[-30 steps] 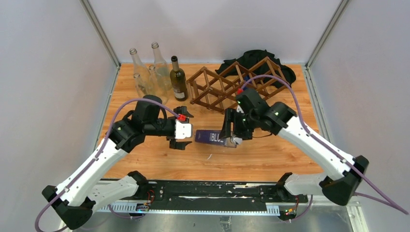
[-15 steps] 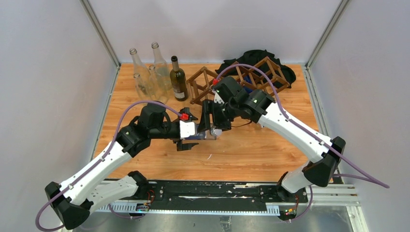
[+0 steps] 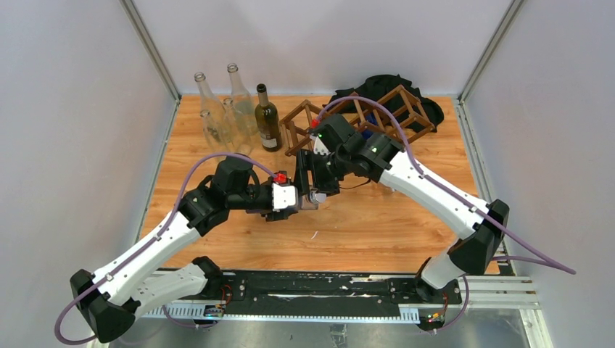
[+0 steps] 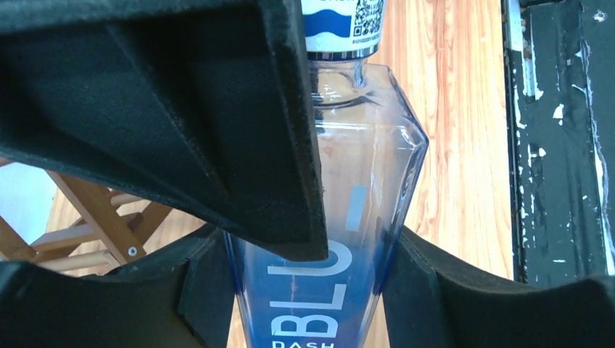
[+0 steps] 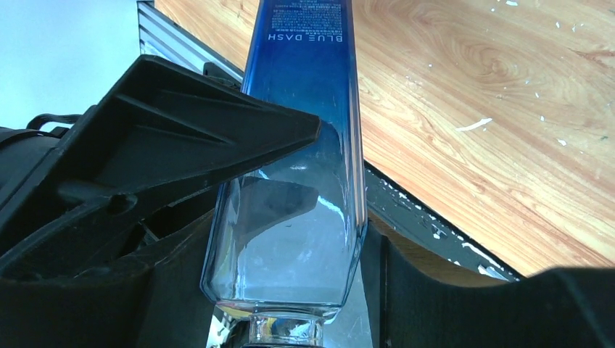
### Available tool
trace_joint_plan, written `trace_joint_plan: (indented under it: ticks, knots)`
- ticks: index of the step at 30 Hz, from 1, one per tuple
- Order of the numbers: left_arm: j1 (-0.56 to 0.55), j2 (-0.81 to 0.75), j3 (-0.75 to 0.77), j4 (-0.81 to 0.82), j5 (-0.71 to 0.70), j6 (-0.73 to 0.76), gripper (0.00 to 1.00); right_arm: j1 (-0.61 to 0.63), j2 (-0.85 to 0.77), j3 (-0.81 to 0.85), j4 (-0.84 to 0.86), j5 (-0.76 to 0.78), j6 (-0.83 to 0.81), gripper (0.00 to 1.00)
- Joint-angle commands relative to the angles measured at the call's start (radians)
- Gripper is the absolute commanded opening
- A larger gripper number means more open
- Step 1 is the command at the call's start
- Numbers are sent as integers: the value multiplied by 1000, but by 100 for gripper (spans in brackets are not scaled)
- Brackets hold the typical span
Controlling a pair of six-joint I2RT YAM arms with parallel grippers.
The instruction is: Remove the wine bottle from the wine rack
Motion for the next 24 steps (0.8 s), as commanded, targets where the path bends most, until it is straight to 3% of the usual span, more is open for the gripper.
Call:
trace_joint_plan:
  ticks: [1,3,4,10,19,24]
  knots:
    - [-6,16,-3,21,-39,-12,24,-1,-64,69,131,-100,-35,62]
    - [-5,16,5,29,-61,-31,1,-32,-92,45,132,-98,-47,74]
    - [-4,15,12,29,-70,-38,0,-49,-117,22,134,-97,-51,79]
    - [77,18,92,23,8,-138,0,-148,-251,-75,147,-69,-109,92]
    - [214,-2,163,34,130,-339,0,-163,-334,-184,232,-47,-227,95]
    - [273,-5,209,47,242,-433,0,-113,-305,-244,389,-113,-294,95]
